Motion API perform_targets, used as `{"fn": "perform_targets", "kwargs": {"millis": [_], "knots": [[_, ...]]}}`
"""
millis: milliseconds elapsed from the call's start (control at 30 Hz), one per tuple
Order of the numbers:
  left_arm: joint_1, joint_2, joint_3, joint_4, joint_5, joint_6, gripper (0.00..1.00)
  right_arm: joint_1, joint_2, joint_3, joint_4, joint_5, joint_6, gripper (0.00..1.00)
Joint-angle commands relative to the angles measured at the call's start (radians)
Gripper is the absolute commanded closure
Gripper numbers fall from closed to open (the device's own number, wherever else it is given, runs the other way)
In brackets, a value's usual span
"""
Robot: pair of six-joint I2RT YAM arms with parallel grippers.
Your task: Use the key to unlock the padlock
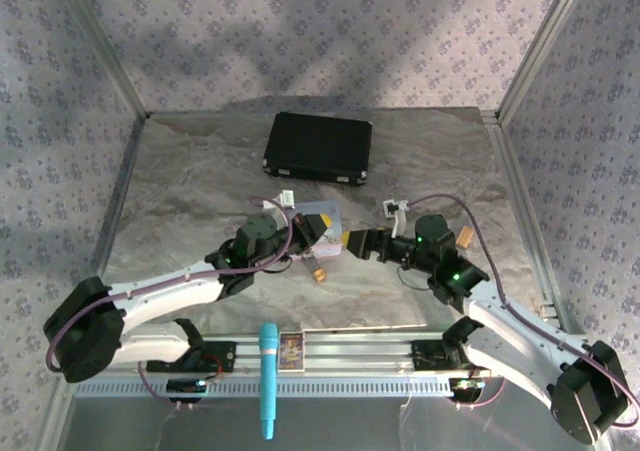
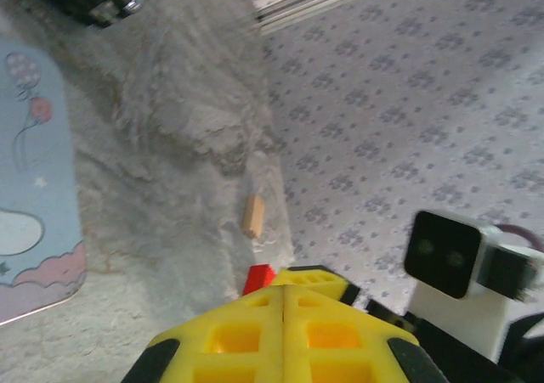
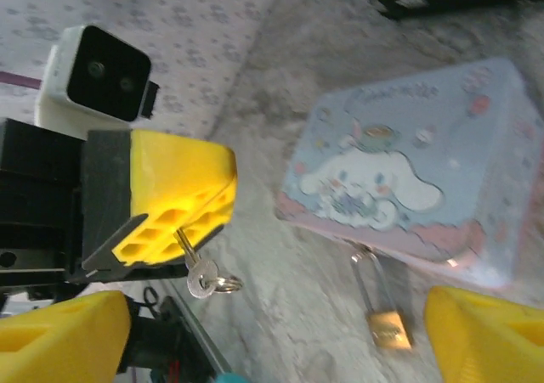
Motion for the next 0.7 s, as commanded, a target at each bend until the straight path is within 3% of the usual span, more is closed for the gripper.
{"fn": "perform_targets", "kwargs": {"millis": [0,167,333,667], "knots": [[0.005,-0.062,0.000,0.082,0.026,0.068,1.00,0.005,0.026,-0.003,0.224,-0.095,0.091,0.20],[0.004,-0.062,-0.022,0.164,0.032,0.056,1.00,0.026,0.108,0.022,0.348,-0.158,0.141,0.37],[0.003,-0.046,-0.025,0.209,0.038,0.039,1.00,0.042,0.192,0.018,0.557,-0.211,0.257,0.47],[0.002,-0.037,-0.032,0.215,0.013,0.033,1.00,0.049,0.194,0.004,0.520,-0.201,0.236,0.67]]}}
